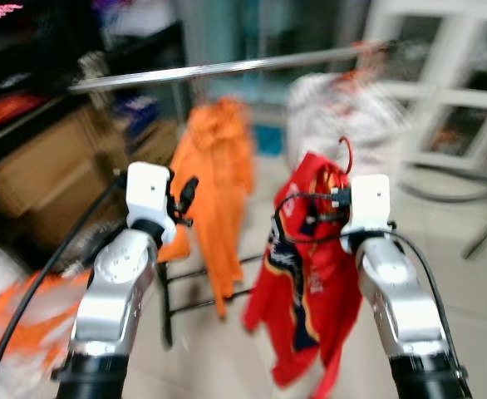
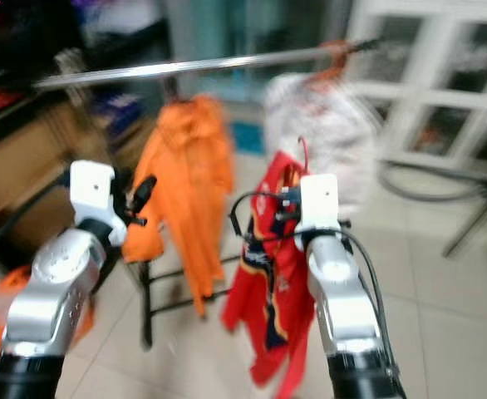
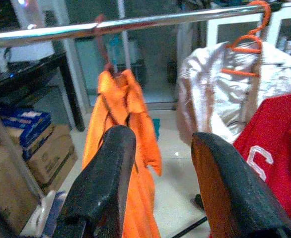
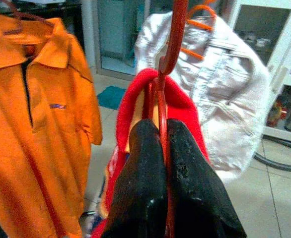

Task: Hang hanger

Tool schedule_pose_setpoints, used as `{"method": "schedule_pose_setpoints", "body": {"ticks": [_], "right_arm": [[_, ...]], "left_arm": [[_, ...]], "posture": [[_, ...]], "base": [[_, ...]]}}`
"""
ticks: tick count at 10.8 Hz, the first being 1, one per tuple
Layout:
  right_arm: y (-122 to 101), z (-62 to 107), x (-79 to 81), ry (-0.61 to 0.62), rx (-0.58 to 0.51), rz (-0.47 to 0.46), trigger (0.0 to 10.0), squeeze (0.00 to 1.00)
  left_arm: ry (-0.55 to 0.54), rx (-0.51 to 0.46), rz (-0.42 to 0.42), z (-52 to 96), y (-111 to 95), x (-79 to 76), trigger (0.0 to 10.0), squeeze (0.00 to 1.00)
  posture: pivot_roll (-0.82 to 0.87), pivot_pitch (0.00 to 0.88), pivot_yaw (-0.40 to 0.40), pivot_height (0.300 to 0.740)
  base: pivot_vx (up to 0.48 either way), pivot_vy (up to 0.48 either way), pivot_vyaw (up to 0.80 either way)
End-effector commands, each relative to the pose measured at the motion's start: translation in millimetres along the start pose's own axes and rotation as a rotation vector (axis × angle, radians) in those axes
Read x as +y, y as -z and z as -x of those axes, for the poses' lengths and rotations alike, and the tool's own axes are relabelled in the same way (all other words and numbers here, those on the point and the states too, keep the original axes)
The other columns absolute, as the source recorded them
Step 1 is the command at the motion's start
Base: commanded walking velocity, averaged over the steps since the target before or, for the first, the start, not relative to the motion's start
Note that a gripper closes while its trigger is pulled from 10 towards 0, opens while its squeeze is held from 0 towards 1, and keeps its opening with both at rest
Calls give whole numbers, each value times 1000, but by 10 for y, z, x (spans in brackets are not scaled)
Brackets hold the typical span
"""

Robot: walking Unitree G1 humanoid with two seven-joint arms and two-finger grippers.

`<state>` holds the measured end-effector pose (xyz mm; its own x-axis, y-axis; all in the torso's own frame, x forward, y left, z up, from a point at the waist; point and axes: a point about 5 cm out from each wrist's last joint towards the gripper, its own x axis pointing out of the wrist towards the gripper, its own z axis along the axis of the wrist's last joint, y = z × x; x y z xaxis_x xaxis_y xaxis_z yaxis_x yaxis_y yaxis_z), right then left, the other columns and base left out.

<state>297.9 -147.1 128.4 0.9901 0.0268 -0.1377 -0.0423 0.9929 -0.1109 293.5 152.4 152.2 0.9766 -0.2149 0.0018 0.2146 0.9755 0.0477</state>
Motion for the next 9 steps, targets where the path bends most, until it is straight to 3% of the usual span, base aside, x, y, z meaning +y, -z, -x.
{"method": "schedule_pose_setpoints", "body": {"ticks": [1,9], "right_arm": [[-138,-31,53,-21,-58,13,10000,0],[-161,-73,78,-29,-70,18,10000,0]], "left_arm": [[-17,-26,-15,2,-70,47,10000,0],[-38,-28,-45,18,-93,96,10000,0]], "posture": [[20,17,66,740],[35,27,57,740]], "base": [[416,0,0],[412,0,0]]}}
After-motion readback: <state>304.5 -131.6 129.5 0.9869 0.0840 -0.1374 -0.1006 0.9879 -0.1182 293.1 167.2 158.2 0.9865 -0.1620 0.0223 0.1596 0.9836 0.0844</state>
